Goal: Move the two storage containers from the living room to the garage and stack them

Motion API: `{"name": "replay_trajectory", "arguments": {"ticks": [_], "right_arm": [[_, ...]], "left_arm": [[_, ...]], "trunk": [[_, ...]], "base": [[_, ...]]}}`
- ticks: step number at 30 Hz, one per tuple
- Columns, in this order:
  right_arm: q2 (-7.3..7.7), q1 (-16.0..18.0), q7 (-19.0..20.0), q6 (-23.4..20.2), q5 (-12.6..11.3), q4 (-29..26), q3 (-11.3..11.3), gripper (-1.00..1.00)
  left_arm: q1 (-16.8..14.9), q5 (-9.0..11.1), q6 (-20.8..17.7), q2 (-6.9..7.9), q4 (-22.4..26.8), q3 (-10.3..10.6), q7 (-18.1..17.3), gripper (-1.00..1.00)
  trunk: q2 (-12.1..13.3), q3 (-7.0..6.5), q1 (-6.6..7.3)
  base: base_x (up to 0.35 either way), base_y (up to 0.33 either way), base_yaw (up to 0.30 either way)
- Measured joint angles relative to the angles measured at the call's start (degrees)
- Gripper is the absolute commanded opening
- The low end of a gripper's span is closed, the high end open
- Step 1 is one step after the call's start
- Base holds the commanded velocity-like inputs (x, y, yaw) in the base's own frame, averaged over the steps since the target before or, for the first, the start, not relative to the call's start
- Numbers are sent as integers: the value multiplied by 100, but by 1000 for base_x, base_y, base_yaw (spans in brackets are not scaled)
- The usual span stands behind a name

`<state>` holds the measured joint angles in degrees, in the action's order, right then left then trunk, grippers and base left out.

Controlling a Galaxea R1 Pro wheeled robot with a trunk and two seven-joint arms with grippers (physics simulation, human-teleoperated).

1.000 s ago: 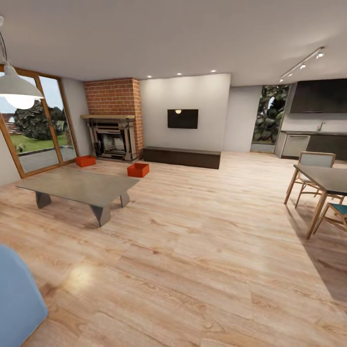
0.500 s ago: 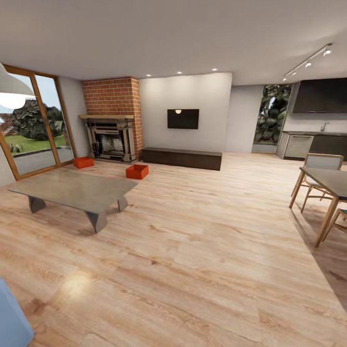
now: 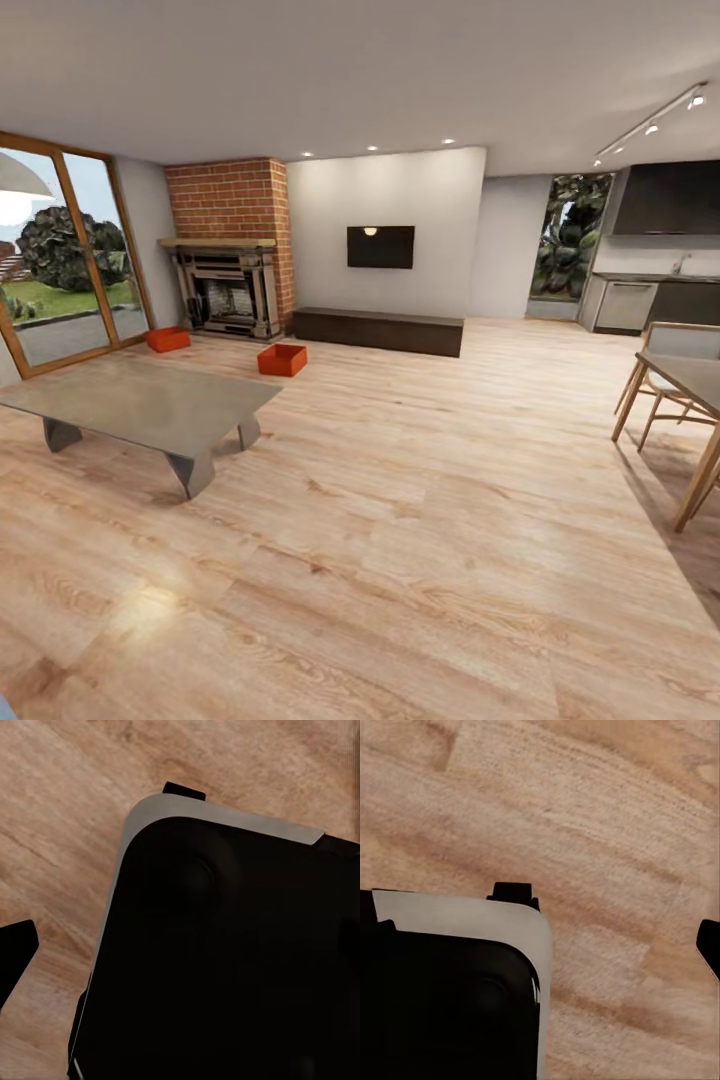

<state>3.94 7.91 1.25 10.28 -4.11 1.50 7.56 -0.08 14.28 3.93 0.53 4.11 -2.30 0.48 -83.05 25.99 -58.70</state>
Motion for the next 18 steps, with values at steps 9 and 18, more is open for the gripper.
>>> {"name": "replay_trajectory", "arguments": {"ticks": [9, 18], "right_arm": [[1, 1, 2, -9, -17, 0, 0, 100], [1, -1, -4, 17, -18, 0, -4, 100]], "left_arm": [[0, -29, -41, 4, 0, 4, 0, 100], [1, -30, -43, 1, 0, 11, 0, 100]], "trunk": [[0, 0, 0], [0, 0, 0]], "base": [[323, 0, 0], [323, 0, 0]]}}
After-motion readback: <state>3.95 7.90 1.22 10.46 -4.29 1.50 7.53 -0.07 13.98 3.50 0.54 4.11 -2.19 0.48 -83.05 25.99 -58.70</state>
